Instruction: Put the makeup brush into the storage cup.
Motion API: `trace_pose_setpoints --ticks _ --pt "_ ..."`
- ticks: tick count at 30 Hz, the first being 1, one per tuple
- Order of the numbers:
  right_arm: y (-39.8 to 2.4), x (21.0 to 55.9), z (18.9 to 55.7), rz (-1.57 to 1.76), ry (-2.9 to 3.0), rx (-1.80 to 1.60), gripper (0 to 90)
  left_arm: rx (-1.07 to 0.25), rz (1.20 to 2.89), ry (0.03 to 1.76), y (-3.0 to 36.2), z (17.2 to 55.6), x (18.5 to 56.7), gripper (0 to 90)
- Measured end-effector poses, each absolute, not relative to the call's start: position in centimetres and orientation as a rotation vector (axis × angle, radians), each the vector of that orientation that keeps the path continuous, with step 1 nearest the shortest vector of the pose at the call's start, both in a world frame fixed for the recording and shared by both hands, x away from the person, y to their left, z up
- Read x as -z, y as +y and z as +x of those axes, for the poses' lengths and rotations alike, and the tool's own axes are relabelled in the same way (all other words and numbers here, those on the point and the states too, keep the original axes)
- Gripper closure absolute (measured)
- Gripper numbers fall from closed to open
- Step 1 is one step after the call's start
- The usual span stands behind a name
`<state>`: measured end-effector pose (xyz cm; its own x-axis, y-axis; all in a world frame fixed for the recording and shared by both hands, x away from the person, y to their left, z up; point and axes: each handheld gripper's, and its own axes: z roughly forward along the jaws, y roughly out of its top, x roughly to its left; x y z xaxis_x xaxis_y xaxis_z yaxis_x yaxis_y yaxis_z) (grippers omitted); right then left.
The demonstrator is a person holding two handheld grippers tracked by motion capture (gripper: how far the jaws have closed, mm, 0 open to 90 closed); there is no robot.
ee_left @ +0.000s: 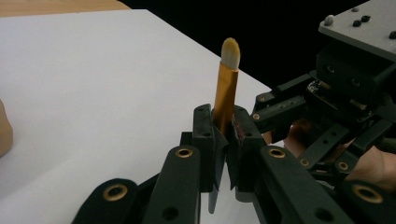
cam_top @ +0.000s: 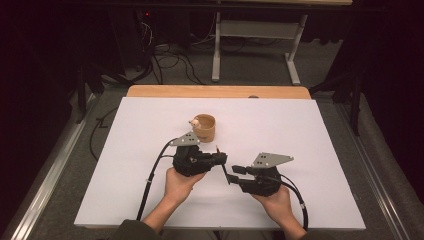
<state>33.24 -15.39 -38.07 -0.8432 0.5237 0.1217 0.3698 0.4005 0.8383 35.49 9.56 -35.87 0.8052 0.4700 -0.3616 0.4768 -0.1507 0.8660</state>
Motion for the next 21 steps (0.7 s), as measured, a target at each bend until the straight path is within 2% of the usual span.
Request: trace_pose_setpoints --ticks 6,21 --pt "-16.1 37.8 33.3 0.83 2.447 -1.451 49.8 0.002 1.781 0.739 9.8 35.4 35.7 83.1" --pt "-19.0 38.0 33.0 0.892 2.32 -1.482 38.0 -0.011 1.773 0.742 10.5 35.3 35.4 83.1"
